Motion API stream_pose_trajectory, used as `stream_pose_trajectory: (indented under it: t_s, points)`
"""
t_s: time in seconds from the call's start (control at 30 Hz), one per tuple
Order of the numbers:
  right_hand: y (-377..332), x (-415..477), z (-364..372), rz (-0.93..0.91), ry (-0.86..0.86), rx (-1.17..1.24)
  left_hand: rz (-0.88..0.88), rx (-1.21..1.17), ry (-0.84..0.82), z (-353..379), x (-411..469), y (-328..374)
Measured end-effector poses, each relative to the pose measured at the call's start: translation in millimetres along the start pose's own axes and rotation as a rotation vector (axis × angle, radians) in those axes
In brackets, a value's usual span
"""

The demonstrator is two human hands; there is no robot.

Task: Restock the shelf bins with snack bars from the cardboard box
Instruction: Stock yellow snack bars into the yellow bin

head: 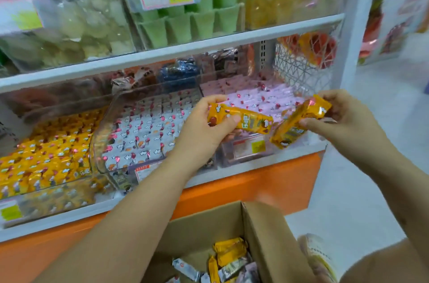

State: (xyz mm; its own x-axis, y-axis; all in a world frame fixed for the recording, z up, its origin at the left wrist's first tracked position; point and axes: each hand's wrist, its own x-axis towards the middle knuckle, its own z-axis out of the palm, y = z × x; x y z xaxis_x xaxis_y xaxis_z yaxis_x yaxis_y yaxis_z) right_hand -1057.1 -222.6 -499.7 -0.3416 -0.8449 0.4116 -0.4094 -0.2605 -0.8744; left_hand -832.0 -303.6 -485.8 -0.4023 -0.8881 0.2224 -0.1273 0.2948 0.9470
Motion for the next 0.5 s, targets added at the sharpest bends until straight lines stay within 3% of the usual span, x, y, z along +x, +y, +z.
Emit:
stream_pose_trajectory:
  t_s: [0.1, 0.17, 0.3, 0.5]
  points:
    - [13, 14, -24, -0.064, 0.229, -0.079, 0.135, 0.108, -0.010, 35, 27, 18]
    - [19, 21, -29, -0.088, 0.288, -0.069, 0.210, 0.162, -0.031, 59, 43, 28]
    - [29, 35, -31, -0.120, 0.308, -0.105, 0.328, 0.214, 0.001, 93, 69, 30]
    - [52, 49, -42, -0.033, 0.241, -0.157, 0.280, 0.383, -0.026, 112, 88, 10]
